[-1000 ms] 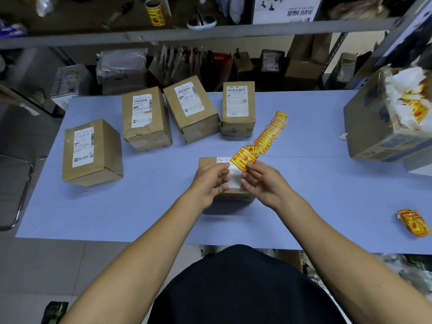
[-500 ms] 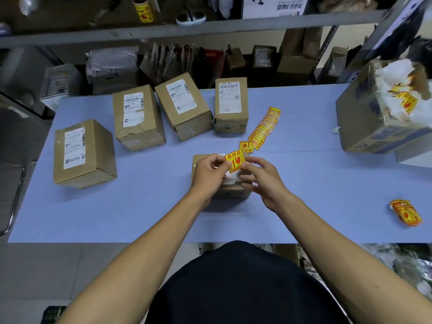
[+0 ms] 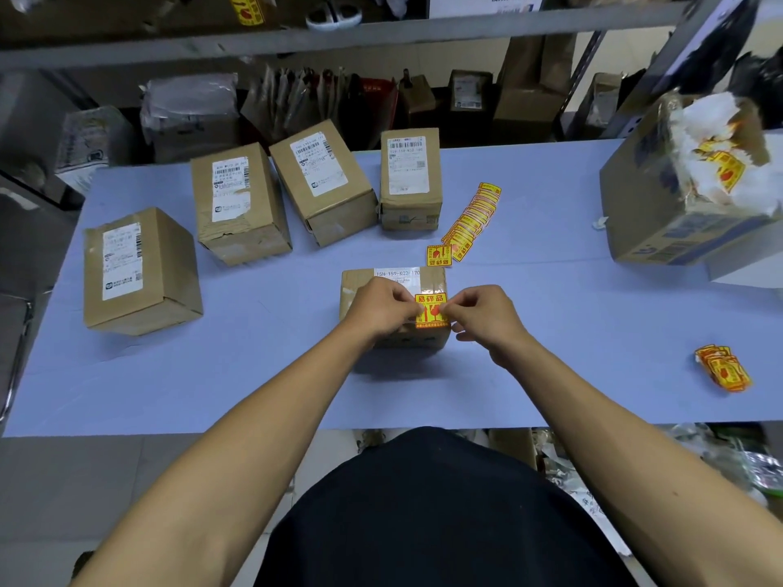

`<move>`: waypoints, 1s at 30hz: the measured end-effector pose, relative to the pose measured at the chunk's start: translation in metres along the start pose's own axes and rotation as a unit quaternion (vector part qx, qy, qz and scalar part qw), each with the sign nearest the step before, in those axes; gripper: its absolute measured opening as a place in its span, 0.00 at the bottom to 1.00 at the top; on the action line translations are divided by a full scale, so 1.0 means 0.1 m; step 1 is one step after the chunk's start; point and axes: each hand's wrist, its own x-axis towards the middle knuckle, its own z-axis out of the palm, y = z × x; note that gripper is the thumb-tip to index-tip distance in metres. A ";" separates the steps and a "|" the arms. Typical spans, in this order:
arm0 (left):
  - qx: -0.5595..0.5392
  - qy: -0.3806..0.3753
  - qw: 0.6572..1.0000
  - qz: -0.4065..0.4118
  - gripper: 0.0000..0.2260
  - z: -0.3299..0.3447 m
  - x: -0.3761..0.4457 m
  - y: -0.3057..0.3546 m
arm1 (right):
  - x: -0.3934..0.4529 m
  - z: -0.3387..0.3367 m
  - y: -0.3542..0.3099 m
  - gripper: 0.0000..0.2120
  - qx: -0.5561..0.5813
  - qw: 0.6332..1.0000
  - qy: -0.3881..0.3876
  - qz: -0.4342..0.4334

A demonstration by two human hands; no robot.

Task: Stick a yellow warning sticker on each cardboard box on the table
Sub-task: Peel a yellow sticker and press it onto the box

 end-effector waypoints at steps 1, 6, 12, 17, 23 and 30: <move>0.023 0.004 1.000 0.004 0.10 0.02 0.01 0.00 | 0.01 0.01 0.02 0.06 -0.018 1.000 0.007 0.001; 0.117 0.013 0.993 0.007 0.07 0.07 0.04 0.01 | 0.04 0.06 0.04 0.07 -0.069 0.997 0.019 0.013; 0.180 0.018 0.983 0.026 0.10 0.11 0.08 0.05 | 0.04 0.08 0.04 0.09 -0.097 0.995 0.034 0.001; 0.190 0.016 0.981 0.032 0.10 0.12 0.09 0.06 | 0.06 0.09 0.07 0.09 -0.129 0.991 0.034 -0.014; 0.232 0.030 0.971 0.050 0.09 0.13 0.08 0.06 | 0.06 0.10 0.08 0.08 -0.202 0.978 0.029 -0.031; 0.324 0.093 0.939 0.068 0.17 0.10 0.14 -0.03 | 0.10 0.02 0.08 0.15 -0.227 0.974 0.002 -0.014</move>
